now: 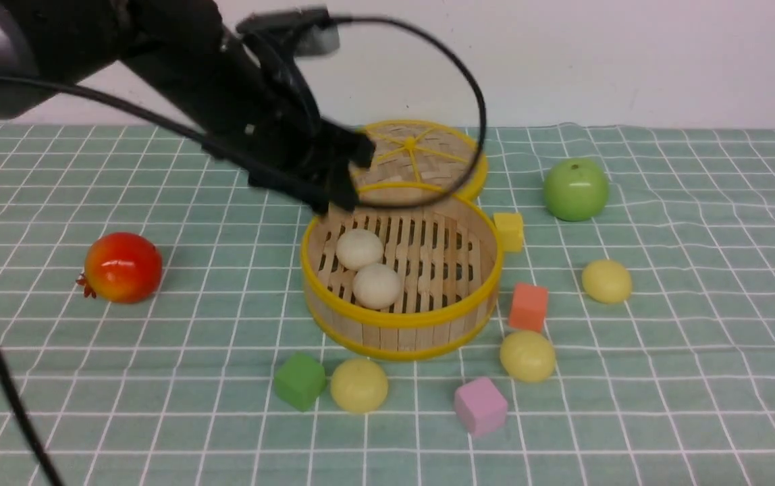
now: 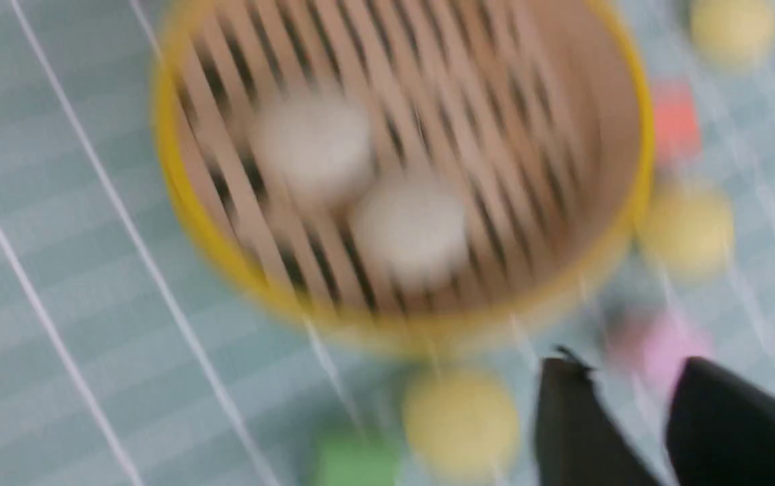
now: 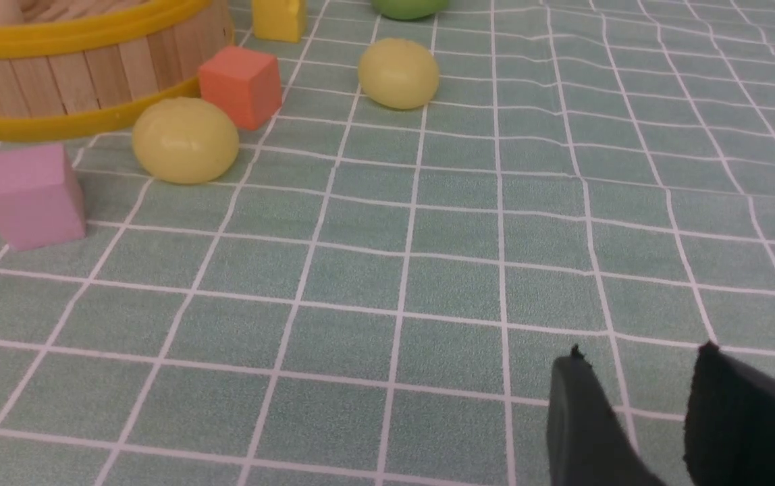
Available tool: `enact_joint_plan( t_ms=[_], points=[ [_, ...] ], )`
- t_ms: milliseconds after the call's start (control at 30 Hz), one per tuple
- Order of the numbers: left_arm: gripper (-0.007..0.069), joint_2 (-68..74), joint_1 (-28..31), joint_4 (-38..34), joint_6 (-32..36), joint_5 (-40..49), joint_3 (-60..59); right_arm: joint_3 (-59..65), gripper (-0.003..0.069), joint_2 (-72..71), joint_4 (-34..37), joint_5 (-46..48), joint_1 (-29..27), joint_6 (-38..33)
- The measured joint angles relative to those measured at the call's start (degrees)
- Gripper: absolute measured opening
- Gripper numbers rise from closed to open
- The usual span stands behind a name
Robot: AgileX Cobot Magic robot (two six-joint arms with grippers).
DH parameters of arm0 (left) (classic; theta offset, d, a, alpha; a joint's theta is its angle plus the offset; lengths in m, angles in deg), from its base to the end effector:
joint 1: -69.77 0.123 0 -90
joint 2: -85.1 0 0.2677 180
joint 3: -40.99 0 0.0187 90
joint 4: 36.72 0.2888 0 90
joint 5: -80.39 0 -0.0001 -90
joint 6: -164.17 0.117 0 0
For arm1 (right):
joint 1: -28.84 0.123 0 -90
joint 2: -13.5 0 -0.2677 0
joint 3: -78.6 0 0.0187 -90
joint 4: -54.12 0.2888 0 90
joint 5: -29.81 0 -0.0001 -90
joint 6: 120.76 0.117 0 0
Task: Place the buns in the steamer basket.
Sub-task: Use the left arm to grab a steamed stuffed bun
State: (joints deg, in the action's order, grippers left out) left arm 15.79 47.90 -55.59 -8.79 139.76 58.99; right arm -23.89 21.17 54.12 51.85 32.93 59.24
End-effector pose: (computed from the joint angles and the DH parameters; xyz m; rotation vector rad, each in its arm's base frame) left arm 0.3952 -0.1937 0.2806 0.5362 2.6019 -0.5168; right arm 0.1323 0.0095 0.1669 -0.0668 1.8704 0.0492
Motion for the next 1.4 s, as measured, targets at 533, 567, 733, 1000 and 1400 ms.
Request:
enact_joint_plan(
  t_ms=[533, 567, 733, 1000, 1400],
  points=[
    [0.0147, 3.87, -7.34, 7.28, -1.65, -14.29, -14.48, 0.00, 0.0240, 0.00, 0.00, 0.00, 0.00, 0.00],
    [0.0204, 5.04, -7.34, 7.35, -1.65, -15.03, -14.48, 0.00, 0.0240, 0.00, 0.00, 0.00, 0.00, 0.00],
    [0.0282, 7.20, -7.34, 7.41, -1.67, -15.23, -14.59, 0.00, 0.0240, 0.00, 0.00, 0.00, 0.00, 0.00],
    [0.0263, 9.60, -7.34, 7.41, -1.78, -16.62, -14.59, 0.00, 0.0240, 0.00, 0.00, 0.00, 0.00, 0.00],
    [0.0024, 10.41, -7.34, 7.72, -1.78, -16.88, -14.59, 0.00, 0.0240, 0.00, 0.00, 0.00, 0.00, 0.00]
  ],
)
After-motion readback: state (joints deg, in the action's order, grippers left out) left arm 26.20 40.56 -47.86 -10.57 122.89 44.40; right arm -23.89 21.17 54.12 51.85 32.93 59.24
